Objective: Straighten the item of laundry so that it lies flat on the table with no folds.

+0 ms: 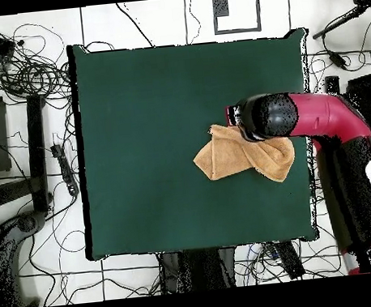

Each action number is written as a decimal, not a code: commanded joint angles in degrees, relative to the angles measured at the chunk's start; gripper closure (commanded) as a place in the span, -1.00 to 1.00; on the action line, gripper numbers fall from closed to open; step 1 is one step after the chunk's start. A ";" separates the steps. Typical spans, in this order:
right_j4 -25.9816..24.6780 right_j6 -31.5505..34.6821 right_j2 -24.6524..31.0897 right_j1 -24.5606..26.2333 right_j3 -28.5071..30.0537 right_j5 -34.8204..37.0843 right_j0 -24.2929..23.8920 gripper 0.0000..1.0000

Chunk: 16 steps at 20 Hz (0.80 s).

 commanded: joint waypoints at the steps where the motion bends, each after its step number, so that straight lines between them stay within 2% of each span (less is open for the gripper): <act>1: 2.69 3.08 -1.32 2.30 -1.05 7.26 3.11 -1.00; 16: 2.34 1.37 -3.04 5.17 -3.51 6.07 3.20 -1.00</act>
